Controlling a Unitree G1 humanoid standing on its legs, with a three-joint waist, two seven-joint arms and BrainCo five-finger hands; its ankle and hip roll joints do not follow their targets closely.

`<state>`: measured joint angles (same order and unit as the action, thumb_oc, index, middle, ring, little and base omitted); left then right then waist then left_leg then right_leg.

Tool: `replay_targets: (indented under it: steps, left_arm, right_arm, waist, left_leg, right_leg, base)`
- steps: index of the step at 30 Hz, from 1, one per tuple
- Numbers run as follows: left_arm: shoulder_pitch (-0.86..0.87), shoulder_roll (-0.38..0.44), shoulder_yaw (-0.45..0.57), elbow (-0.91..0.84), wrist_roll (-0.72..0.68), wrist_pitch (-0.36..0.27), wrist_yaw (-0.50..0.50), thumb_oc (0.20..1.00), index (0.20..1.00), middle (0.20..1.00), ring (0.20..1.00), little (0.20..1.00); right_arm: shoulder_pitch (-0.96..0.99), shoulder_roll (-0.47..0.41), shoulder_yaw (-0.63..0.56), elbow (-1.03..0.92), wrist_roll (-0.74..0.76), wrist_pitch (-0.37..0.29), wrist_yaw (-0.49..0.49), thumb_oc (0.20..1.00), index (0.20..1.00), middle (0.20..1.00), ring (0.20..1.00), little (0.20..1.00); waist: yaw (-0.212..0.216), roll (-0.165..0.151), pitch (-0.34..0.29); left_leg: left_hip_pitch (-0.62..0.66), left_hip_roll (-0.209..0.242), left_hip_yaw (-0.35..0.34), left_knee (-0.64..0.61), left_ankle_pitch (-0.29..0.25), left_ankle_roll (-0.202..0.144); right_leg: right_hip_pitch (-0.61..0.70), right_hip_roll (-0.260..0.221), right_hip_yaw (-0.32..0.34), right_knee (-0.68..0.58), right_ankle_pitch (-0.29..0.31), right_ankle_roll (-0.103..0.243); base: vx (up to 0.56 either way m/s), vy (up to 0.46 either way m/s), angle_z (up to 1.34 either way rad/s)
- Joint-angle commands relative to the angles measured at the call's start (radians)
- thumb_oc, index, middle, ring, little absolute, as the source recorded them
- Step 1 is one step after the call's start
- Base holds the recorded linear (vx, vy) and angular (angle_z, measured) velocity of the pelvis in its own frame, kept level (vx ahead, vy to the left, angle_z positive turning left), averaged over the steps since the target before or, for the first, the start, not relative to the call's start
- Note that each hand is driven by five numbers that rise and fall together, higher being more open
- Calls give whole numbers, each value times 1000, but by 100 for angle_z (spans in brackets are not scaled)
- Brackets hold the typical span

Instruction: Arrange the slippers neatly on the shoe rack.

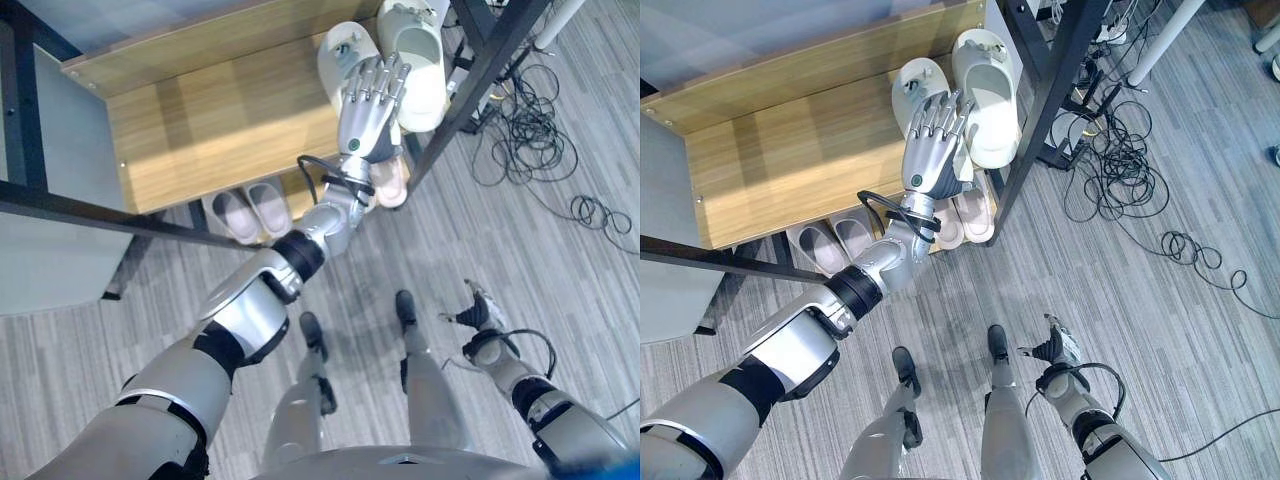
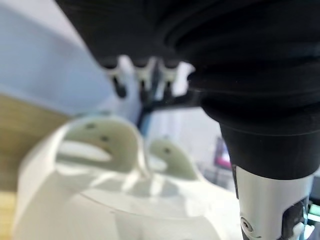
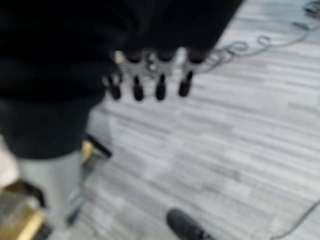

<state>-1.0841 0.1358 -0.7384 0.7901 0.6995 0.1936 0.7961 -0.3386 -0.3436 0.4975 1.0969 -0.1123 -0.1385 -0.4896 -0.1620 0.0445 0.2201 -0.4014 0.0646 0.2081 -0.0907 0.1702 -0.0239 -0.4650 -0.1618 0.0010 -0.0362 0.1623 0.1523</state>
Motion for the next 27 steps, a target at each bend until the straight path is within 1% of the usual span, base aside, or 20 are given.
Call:
replay_targets:
  steps: [1, 5, 16, 27]
  left_arm:
    - [-155, -2, 56, 63, 55, 5, 41, 1000, 1000, 1000, 1000, 1000]
    - [-154, 7, 54, 68, 55, 4, 40, 1000, 1000, 1000, 1000, 1000]
    - [-102, 14, 63, 33, 37, -25, 26, 1000, 1000, 1000, 1000, 1000]
    - [-122, 10, 50, 83, 55, 4, 29, 1000, 1000, 1000, 1000, 1000]
  right_arm:
    - [-52, -39, -3, 28, -13, -23, -31, 1000, 1000, 1000, 1000, 1000]
    - [-56, -40, -5, 25, -9, -24, -32, 1000, 1000, 1000, 1000, 1000]
    - [-52, -31, -13, 23, -5, -19, -31, 1000, 1000, 1000, 1000, 1000]
    - [-74, -30, -7, 35, -13, -15, -47, 1000, 1000, 1000, 1000, 1000]
  waist:
    - [22, -20, 74]
    - [23, -22, 77]
    - [29, -23, 73]
    - [30, -33, 83]
  left_leg:
    - [-61, 29, -129, 3, -43, -77]
    - [-61, 30, -129, 3, -42, -77]
    - [-60, 28, -130, 3, -43, -75]
    - [-71, 30, -131, 3, -39, -74]
  right_leg:
    - [14, -33, -89, 2, -57, 40]
    - [13, -33, -89, 4, -57, 40]
    - [14, -33, -89, 7, -57, 39]
    - [5, -32, -91, 3, -53, 40]
  base:
    - [0, 0, 0]
    - [0, 0, 0]
    - [0, 0, 0]
    - [0, 0, 0]
